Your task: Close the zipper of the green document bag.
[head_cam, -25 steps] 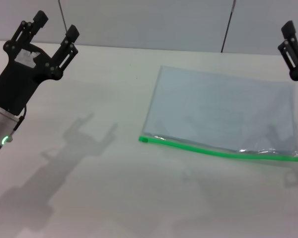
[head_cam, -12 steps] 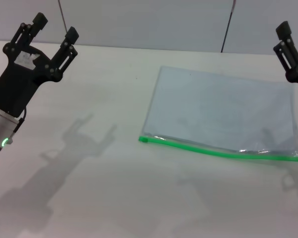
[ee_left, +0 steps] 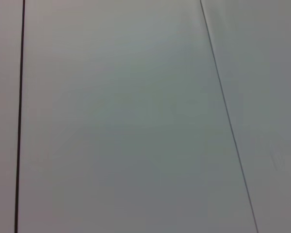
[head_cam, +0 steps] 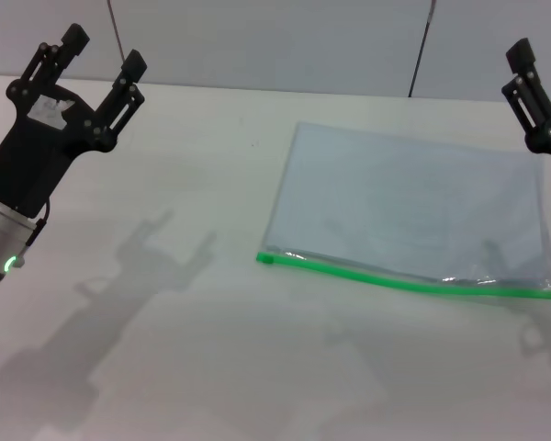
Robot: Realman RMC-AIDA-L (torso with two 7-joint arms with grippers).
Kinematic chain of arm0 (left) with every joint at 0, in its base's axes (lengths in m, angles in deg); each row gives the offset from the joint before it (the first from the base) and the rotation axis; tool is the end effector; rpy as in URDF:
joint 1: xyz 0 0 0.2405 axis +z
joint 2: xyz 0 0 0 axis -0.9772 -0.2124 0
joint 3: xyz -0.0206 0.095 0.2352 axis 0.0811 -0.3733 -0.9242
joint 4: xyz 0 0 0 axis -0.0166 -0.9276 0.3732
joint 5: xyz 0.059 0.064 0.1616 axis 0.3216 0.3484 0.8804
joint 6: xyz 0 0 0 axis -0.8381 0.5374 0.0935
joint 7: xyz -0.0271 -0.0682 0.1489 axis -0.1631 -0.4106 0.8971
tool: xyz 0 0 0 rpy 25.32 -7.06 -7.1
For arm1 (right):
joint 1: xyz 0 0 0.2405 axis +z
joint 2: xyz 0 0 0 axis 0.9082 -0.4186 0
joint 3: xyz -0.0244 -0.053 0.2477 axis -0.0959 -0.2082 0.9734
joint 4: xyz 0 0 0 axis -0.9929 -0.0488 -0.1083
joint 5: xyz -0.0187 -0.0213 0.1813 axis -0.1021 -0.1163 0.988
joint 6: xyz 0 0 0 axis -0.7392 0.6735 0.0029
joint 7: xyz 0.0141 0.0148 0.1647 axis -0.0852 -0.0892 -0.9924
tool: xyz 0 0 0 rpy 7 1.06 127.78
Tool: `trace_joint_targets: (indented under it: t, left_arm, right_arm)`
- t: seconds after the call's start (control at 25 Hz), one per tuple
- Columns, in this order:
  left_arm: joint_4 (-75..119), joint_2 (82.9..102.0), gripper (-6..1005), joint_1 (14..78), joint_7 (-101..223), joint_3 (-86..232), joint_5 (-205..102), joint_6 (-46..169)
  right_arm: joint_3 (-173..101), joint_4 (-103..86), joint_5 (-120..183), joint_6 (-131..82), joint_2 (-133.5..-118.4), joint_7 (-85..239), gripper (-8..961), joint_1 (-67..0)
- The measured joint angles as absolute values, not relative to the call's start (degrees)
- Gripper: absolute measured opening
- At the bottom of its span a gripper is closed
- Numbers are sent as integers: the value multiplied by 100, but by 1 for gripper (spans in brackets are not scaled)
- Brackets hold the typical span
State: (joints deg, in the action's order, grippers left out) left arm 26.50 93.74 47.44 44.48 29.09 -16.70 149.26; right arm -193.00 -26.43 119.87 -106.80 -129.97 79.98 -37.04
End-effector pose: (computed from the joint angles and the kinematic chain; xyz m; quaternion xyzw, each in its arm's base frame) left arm -0.2436 0.3250 0.0330 -0.7218 -0.0640 -0.4503 0.5217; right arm 0.2103 0.3196 0.0026 -0.6799 0.0803 0.4707 0.5564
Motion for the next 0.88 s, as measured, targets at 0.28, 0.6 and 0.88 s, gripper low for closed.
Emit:
trace_joint_targets:
  t: [0.28,0.6,0.88]
  left_arm:
    - [2650,9374,727,4743,4416,2909,-1731,14926]
    - [2650,9365,727,4747,4308,2909,-1740,14929]
    - [2650,9365,727,4747,4307,2909,-1741,14921]
  right_arm:
    - [-19300,-2643,11986,-10680,-12997,7998,828,-3704]
    - [-19300,-2643,11986,-10678,-12997,7985,827,-3704]
    - [-19299,-2643,11987,-10677,-12997,7978,827,-3704]
